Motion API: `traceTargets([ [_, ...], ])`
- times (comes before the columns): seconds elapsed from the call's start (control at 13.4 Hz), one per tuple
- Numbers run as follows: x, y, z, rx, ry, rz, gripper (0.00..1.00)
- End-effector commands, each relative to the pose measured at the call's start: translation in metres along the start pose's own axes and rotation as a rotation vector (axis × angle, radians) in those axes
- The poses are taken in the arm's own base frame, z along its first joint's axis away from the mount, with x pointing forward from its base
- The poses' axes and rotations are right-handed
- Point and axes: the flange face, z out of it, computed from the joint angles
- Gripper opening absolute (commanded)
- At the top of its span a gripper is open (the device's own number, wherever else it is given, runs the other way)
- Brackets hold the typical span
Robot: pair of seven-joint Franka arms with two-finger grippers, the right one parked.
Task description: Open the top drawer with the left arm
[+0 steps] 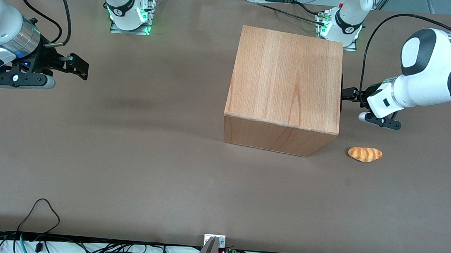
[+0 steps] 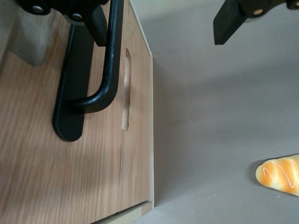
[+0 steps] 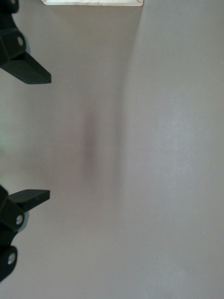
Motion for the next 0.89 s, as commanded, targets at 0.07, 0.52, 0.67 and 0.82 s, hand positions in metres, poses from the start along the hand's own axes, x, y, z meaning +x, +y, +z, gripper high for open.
traceTargets([
  [0.07,0.007,-0.006,0.009,-0.028,0.004,0.031,1.00],
  [0.52,0.010,-0.027,0.012,-0.028,-0.002,-0.002,1.00],
  [0.67,0.012,-0.044,0.014,-0.036,-0.005,-0.029,1.00],
  [0.82,0.012,-0.061,0.014,-0.045,0.000,-0.060,1.00],
])
